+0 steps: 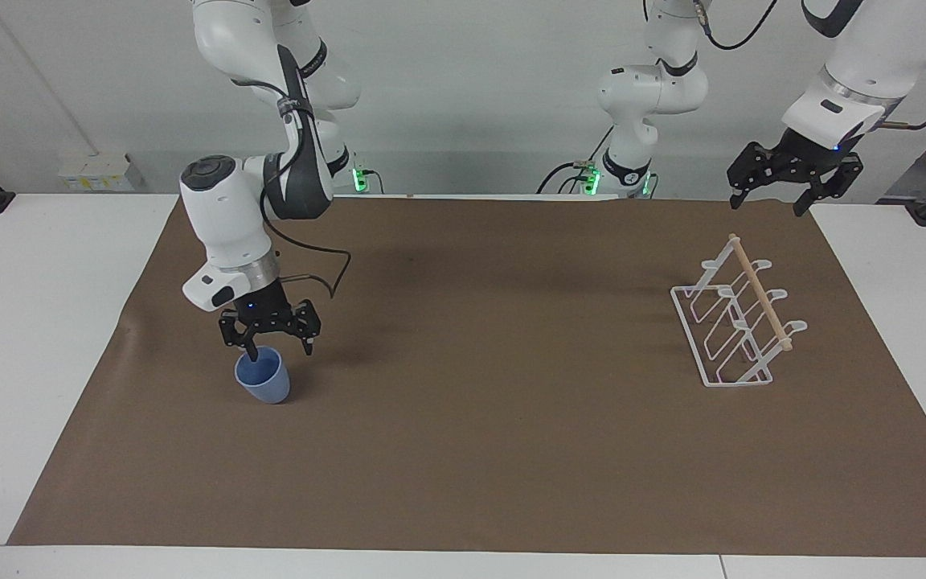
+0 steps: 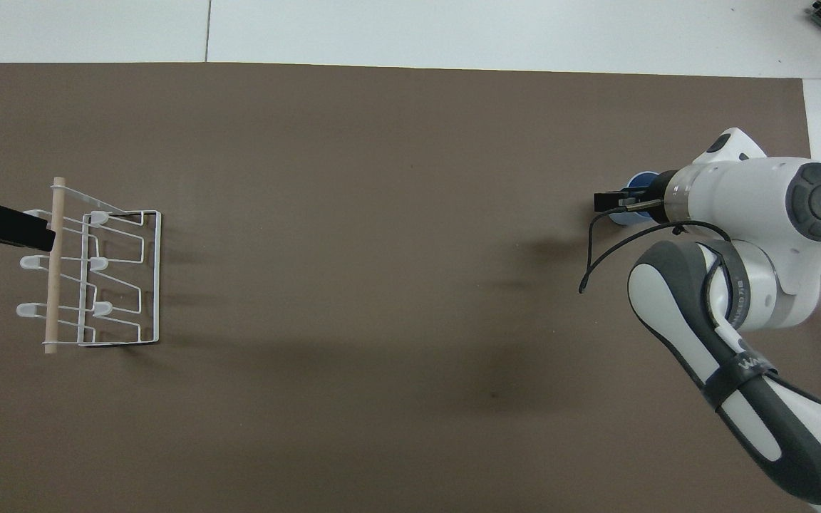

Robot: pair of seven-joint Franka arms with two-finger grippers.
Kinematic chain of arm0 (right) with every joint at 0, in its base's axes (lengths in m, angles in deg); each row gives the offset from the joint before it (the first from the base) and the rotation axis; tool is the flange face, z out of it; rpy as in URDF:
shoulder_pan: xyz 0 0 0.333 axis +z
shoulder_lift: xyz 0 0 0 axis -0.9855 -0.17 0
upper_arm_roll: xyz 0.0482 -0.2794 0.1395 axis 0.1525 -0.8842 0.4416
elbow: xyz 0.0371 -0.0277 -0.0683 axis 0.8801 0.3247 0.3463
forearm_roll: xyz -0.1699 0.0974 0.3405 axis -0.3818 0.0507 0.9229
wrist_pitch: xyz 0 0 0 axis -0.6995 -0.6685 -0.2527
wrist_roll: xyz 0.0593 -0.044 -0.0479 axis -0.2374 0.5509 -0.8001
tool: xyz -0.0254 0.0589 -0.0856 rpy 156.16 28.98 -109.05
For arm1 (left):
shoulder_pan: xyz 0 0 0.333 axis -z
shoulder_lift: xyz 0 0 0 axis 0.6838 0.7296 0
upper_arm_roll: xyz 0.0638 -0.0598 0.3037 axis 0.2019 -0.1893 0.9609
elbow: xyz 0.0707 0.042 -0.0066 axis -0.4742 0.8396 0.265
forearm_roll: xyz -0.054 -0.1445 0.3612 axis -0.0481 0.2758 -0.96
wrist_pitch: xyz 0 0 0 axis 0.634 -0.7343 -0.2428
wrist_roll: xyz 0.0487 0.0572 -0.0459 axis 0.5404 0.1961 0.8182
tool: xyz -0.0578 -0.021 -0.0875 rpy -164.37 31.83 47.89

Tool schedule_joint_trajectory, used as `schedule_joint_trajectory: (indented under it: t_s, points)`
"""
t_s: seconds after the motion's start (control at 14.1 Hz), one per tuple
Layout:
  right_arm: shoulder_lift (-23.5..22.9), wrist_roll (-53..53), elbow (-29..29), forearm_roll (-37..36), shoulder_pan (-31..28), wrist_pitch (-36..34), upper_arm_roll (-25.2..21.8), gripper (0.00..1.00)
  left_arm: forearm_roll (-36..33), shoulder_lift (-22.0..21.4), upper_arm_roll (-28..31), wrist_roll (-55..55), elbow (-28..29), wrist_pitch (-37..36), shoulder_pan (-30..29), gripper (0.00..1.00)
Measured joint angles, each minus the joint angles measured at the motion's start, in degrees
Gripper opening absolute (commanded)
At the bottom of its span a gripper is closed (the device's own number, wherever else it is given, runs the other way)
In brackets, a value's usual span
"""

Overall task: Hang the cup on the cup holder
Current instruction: 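Lower the right gripper over the cup rim and close on it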

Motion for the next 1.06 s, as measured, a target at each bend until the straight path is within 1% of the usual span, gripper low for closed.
schedule_joint_trajectory:
  t_s: [0.21, 0.35, 0.5, 0.57, 0.71, 0.78, 0.85, 1.06]
  points:
    - [-1.19, 0.0, 0.16, -0.01, -0.21, 1.11, -0.17, 1.0, 0.0, 0.0, 0.0, 0.0, 0.0, 0.0, 0.0, 1.0]
    - [-1.41, 0.0, 0.41, -0.01, -0.27, 1.22, -0.17, 0.98, 0.0, 0.0, 0.0, 0.0, 0.0, 0.0, 0.0, 1.0]
    - [-1.44, 0.0, 0.91, -0.02, -0.28, 1.93, -0.17, 0.91, 0.0, 0.0, 0.0, 0.0, 0.0, 0.0, 0.0, 1.0]
    - [-1.44, 0.0, 1.12, -0.02, -0.28, 2.13, -0.17, 0.86, 0.0, 0.0, 0.0, 0.0, 0.0, 0.0, 0.0, 1.0]
    - [-1.43, 0.0, 1.35, -0.02, -0.29, 2.15, -0.17, 0.79, 0.0, 0.0, 0.0, 0.0, 0.0, 0.0, 0.0, 1.0]
    - [-1.44, 0.0, 1.43, -0.01, -0.29, 2.15, -0.17, 0.74, 0.0, 0.0, 0.0, 0.0, 0.0, 0.0, 0.0, 1.0]
    - [-1.43, 0.0, 1.49, -0.02, -0.29, 2.16, -0.17, 0.65, 0.0, 0.0, 0.0, 0.0, 0.0, 0.0, 0.0, 1.0]
    - [-1.43, 0.0, 1.63, -0.02, -0.3, 2.16, -0.17, 0.22, 0.0, -0.01, 0.0, 0.0, 0.0, 0.0, 0.0, 1.0]
